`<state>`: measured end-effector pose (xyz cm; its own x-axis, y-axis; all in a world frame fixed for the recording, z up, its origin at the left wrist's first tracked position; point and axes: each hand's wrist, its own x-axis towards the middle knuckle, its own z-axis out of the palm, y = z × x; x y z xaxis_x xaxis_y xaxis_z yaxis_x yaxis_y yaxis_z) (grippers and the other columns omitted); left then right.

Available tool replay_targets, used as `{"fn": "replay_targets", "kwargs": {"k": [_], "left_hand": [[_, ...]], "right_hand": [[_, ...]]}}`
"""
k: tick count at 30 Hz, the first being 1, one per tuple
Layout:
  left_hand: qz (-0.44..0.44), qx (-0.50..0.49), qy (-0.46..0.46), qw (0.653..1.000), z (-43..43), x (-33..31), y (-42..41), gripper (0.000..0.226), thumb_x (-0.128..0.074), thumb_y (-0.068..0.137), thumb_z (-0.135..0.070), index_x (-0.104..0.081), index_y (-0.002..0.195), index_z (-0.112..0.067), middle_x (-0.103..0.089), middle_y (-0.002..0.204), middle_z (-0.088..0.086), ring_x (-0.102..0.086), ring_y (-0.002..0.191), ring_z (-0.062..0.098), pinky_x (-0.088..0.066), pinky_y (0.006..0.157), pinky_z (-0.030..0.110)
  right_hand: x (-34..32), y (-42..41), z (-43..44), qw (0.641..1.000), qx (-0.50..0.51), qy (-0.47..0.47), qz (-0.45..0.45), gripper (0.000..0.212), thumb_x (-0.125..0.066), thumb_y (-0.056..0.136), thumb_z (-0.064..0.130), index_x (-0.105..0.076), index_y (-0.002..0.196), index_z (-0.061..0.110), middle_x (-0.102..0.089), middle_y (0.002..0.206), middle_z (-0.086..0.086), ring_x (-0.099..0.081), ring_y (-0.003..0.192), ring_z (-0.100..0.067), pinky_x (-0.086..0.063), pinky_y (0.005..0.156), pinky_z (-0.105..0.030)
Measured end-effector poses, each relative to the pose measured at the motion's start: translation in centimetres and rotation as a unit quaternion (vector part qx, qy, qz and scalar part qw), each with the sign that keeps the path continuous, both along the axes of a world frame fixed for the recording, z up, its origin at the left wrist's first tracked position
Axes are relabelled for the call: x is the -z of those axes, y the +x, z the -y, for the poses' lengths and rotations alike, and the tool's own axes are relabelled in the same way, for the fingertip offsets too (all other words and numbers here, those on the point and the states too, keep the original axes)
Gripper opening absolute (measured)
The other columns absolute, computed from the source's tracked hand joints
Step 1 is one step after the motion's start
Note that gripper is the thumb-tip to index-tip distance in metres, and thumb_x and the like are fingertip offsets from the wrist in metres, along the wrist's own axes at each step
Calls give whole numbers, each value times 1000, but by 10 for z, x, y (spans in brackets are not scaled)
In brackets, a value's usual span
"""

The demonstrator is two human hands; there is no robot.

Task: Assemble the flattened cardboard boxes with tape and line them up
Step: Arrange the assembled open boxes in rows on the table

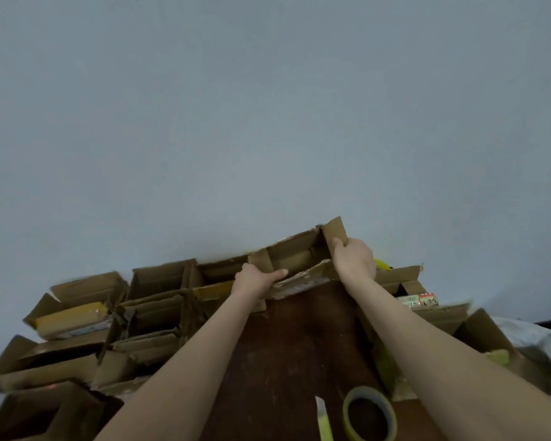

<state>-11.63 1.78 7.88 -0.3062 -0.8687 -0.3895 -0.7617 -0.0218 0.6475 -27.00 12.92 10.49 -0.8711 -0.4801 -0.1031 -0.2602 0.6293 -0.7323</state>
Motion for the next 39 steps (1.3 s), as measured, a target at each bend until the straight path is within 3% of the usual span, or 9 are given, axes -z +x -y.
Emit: {"fn": "replay_targets", "kwargs": {"k": [5, 8, 11, 17, 21, 27, 31, 37, 39], "left_hand": [[21, 18, 6, 1000, -6, -2, 0, 68, -73, 74, -49, -51, 120, -4, -61, 114, 14, -60, 104, 28, -59, 77, 42], [-20, 32, -18, 999, -19, -13, 3, 19, -57, 90, -28, -54, 84, -11, -61, 88, 8, -65, 95, 30, -57, 81, 46], [-43, 3, -35, 998, -23, -15, 11, 9, -46, 94, -12, -53, 91, -7, -57, 85, 8, -67, 85, 32, -58, 77, 46], [-59, -47, -18, 997, -36, -2, 40, 12, -52, 97, -17, -56, 97, -6, -60, 96, 13, -69, 71, 30, -60, 67, 43], [-29, -33, -24, 999, -42, 16, 69, 13, -63, 89, -17, -62, 94, -6, -65, 92, 8, -65, 63, 19, -58, 55, 26], [-33, -60, -101, 993, -21, 24, 124, 35, -73, 82, -21, -59, 113, -10, -64, 109, 9, -61, 105, 26, -52, 90, 42], [-5, -70, -92, 993, -8, 29, 141, 78, -71, 84, -20, -27, 147, -13, -47, 140, 14, -46, 128, 32, -44, 103, 43], [37, -18, -109, 993, -1, 51, 137, 68, -69, 84, -16, -34, 143, -17, -56, 131, 12, -55, 118, 28, -48, 96, 38], [52, -19, -121, 991, 2, 52, 136, 78, -68, 85, -15, -23, 149, -18, -56, 129, 12, -56, 116, 29, -49, 94, 39]], "right_hand": [[-8, -1, -10, 1000, 10, -7, -9, 35, -37, 100, 36, -58, 90, 9, -64, 104, -14, -51, 84, -28, -39, 72, -32], [-6, -3, -18, 1000, 25, 10, -13, 42, -36, 100, 39, -63, 99, 7, -66, 106, -14, -59, 94, -31, -48, 80, -38], [-2, -1, -24, 999, 37, 28, -12, 45, -35, 102, 38, -63, 107, 4, -65, 111, -15, -60, 101, -33, -47, 83, -38], [8, 14, -23, 998, 8, 63, -5, 44, -36, 102, 37, -62, 111, 2, -63, 116, -18, -59, 106, -36, -43, 81, -37], [27, 28, -19, 996, -26, 68, 51, 46, -41, 96, 40, -64, 110, 3, -66, 113, -18, -65, 97, -36, -50, 89, -40], [62, 70, 1, 984, -44, 24, 170, 29, -46, 98, 28, -58, 100, 2, -58, 91, -12, -61, 78, -31, -56, 81, -50], [82, 107, 22, 972, -53, 24, 229, 21, -41, 98, 18, -56, 100, 4, -54, 87, -9, -61, 90, -32, -56, 83, -48], [95, 114, 42, 979, -69, 48, 187, 30, -38, 100, 24, -61, 106, 5, -64, 103, -14, -64, 93, -33, -54, 86, -47], [96, 112, 48, 982, -75, 60, 164, 32, -36, 102, 27, -61, 110, 8, -64, 106, -13, -63, 96, -32, -53, 86, -43]]}}
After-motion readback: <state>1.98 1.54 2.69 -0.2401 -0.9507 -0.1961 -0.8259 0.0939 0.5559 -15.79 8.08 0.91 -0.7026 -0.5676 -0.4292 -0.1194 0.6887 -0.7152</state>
